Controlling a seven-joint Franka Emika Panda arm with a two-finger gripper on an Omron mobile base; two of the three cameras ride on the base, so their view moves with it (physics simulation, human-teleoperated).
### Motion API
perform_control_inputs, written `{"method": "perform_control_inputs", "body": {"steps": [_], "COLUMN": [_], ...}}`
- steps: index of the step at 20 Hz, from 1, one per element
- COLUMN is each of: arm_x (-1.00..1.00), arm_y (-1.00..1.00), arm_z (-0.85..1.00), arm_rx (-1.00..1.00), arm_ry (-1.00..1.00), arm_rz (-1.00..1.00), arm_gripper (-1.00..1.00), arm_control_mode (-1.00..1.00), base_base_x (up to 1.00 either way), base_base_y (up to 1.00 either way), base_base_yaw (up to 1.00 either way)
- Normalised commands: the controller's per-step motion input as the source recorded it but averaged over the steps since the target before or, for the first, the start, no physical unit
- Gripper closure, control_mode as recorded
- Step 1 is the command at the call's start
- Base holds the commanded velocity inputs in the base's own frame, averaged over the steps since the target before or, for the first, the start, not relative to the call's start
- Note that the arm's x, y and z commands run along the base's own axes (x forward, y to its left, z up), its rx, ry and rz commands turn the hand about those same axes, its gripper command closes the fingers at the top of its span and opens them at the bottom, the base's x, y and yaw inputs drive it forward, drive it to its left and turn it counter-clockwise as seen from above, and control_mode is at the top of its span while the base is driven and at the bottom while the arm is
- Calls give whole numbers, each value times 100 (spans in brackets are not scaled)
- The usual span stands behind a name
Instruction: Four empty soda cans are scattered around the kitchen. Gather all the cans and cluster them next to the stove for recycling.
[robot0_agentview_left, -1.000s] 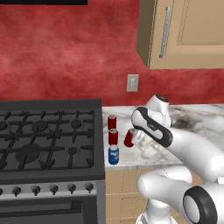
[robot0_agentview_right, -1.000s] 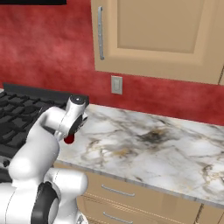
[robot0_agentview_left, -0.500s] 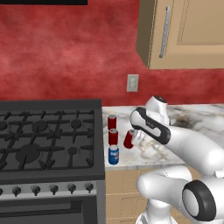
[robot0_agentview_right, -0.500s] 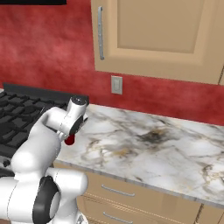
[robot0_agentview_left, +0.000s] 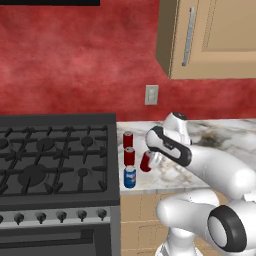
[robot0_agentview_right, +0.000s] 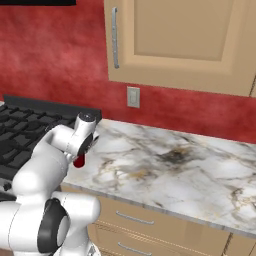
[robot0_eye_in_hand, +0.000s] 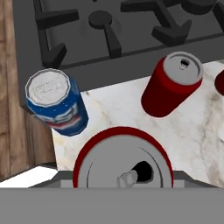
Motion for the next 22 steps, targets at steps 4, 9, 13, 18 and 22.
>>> {"method": "perform_control_inputs", "body": {"steps": [4, 9, 13, 18, 22], "arm_x": [0, 0, 1, 10, 6], "arm_y": [14, 7, 0, 1, 4], "arm_z": [-3, -1, -11, -16, -10], "arm_rx": [-1, 0, 0, 0, 0], "arm_ry": [0, 0, -1, 0, 0], "arm_rz": [0, 0, 0, 0, 0], "arm_gripper": [100, 100, 100, 100, 100], "arm_control_mode": [-100, -100, -100, -100, -100], "base_base_x": [0, 0, 0, 0, 0], "base_base_y": [0, 0, 0, 0, 0], "base_base_yaw": [0, 0, 0, 0, 0]}}
